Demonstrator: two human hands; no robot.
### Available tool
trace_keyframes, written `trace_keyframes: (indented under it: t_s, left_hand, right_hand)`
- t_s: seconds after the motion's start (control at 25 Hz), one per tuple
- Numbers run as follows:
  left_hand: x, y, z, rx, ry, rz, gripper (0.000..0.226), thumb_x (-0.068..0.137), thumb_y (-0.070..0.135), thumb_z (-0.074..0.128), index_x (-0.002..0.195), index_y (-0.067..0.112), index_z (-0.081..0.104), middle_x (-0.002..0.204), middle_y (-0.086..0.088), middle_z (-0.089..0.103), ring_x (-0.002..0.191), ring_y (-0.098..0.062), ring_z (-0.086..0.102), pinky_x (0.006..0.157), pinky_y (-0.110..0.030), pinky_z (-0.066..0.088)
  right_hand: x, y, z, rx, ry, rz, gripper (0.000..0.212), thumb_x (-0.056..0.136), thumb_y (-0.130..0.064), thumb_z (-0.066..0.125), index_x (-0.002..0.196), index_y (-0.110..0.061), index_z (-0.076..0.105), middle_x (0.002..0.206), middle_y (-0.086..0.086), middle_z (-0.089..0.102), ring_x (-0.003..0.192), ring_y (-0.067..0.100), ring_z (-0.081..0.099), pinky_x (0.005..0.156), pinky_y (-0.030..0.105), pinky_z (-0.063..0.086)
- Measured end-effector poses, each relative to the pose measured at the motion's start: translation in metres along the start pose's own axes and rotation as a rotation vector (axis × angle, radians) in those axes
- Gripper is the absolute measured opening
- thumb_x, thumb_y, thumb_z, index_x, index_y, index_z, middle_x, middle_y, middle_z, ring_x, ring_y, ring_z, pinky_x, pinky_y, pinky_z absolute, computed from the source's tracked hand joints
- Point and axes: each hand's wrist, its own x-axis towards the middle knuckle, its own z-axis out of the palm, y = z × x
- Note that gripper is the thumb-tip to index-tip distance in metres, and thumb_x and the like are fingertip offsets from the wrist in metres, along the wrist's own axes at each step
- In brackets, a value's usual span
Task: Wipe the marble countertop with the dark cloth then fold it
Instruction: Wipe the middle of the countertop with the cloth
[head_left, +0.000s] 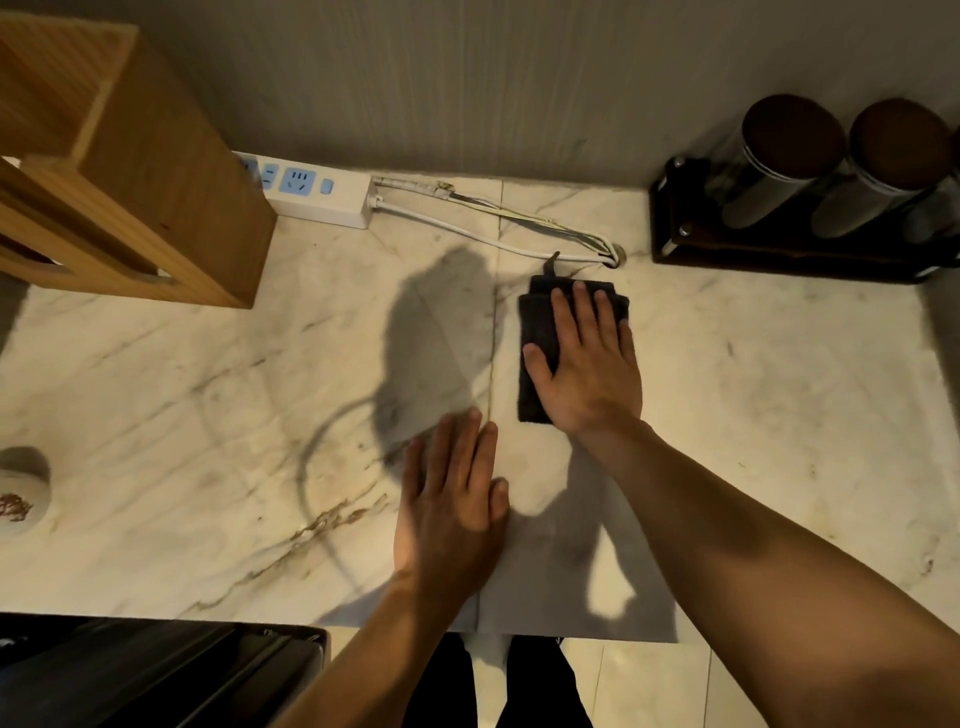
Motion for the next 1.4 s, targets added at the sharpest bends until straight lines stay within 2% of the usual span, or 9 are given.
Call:
trace_keyframes:
  t_s: [0.16,0.48,0.88,1.12,1.4]
  left_hand:
    - [0.001,0.000,-0.001,-0.005,0.004,-0.003,0.052,0.093,0.033,0.042,0.140,0.013,0.048,0.146,-0.010,0.047,0.139,-0.031,0.036,0.112,-0.050,0.023]
    - [-0.001,0.000,-0.001,-0.014,0.022,0.003,0.051,0.094,0.034,0.039,0.140,0.012,0.047,0.146,-0.012,0.047,0.138,-0.032,0.038,0.111,-0.053,0.029]
    - [-0.002,0.000,0.000,0.019,-0.044,-0.011,0.056,0.094,0.037,0.035,0.145,0.012,0.037,0.152,-0.010,0.039,0.142,-0.030,0.030,0.113,-0.051,0.023]
    - [-0.002,-0.001,0.002,0.050,-0.049,0.003,0.058,0.095,0.040,0.032,0.147,0.014,0.033,0.153,-0.010,0.036,0.143,-0.029,0.026,0.114,-0.051,0.023]
    - [-0.002,0.001,0.003,0.047,-0.027,0.013,0.055,0.096,0.035,0.034,0.145,0.011,0.036,0.151,-0.014,0.039,0.140,-0.033,0.029,0.114,-0.054,0.021]
  right_hand:
    - [0.010,0.004,-0.003,0.051,0.018,0.125,0.068,0.095,-0.054,0.021,0.153,-0.022,0.006,0.163,0.004,0.002,0.148,0.024,-0.005,0.119,0.044,-0.001]
    - [-0.014,0.015,-0.002,0.100,0.080,0.320,0.070,0.093,-0.053,0.021,0.153,-0.019,0.007,0.162,0.007,0.006,0.147,0.025,-0.004,0.119,0.048,0.003]
    - [-0.085,0.021,0.006,0.077,0.070,0.387,0.071,0.093,-0.053,0.023,0.153,-0.018,0.009,0.162,0.007,0.006,0.147,0.025,-0.004,0.119,0.047,0.004]
    - [-0.138,0.014,0.008,0.128,0.112,0.397,0.092,0.082,-0.073,0.037,0.151,-0.015,0.020,0.161,0.011,0.014,0.148,0.027,0.002,0.118,0.048,0.007]
    - [-0.184,0.016,0.016,0.100,0.119,0.354,0.086,0.082,-0.067,0.042,0.151,-0.019,0.023,0.159,0.012,0.018,0.147,0.029,0.010,0.118,0.049,0.011]
